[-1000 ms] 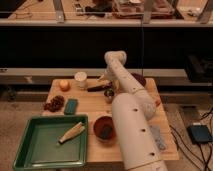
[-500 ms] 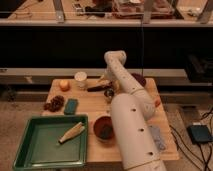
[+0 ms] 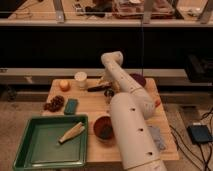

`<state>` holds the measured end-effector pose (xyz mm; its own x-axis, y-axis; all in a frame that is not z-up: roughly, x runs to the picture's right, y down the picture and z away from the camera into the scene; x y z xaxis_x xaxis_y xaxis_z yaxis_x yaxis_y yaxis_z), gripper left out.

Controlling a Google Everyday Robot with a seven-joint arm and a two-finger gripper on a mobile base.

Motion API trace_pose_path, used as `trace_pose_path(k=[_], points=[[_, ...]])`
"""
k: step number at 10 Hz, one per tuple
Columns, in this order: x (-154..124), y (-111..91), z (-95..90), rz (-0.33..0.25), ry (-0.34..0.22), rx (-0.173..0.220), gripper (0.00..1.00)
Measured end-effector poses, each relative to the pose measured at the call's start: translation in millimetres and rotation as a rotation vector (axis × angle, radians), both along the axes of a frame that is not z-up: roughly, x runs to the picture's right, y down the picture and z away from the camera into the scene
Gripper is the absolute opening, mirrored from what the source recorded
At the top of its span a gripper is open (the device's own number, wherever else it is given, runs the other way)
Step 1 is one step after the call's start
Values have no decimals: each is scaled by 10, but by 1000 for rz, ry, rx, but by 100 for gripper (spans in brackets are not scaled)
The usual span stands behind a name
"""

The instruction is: Place brush in paper cup

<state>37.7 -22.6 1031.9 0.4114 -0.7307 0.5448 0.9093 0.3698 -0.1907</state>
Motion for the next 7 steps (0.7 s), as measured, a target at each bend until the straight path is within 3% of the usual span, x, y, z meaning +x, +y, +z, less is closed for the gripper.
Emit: trace_pose_path(k=[2,7], points=[[-27,77,42,-25,3,8,77],[-22,105,40,-39,-1,28,26]])
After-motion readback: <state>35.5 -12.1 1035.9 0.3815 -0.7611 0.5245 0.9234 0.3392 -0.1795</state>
